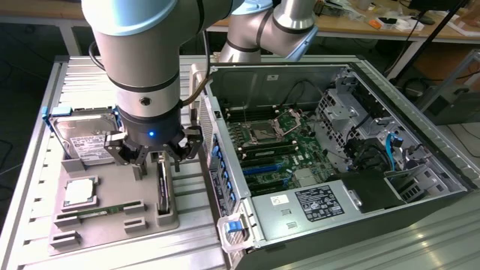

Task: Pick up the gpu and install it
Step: 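Pick up the gpu and move the gpu toward the slot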

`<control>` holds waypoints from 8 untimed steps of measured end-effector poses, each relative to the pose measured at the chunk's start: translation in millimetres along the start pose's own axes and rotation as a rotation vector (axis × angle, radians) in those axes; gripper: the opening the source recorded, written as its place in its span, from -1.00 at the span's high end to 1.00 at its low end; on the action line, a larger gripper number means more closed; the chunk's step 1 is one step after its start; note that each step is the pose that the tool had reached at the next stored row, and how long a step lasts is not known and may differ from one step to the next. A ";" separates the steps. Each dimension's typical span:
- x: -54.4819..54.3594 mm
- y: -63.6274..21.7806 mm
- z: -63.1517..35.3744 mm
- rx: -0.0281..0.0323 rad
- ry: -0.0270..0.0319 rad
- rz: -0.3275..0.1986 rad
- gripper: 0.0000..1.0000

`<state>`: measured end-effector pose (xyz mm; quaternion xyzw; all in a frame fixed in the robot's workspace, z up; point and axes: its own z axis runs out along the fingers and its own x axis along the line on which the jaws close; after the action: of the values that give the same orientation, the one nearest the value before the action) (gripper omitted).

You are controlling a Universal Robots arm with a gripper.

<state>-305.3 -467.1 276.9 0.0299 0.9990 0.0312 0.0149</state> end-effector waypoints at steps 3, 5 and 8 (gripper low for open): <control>0.0 0.0 0.7 -0.0002 -0.0002 0.000 -0.20; 0.0 0.0 1.1 -0.0002 -0.0002 0.000 -0.20; 0.0 -0.1 1.8 -0.0002 -0.0002 0.000 -0.20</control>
<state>-305.3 -467.1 275.1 0.0299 0.9989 0.0313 0.0150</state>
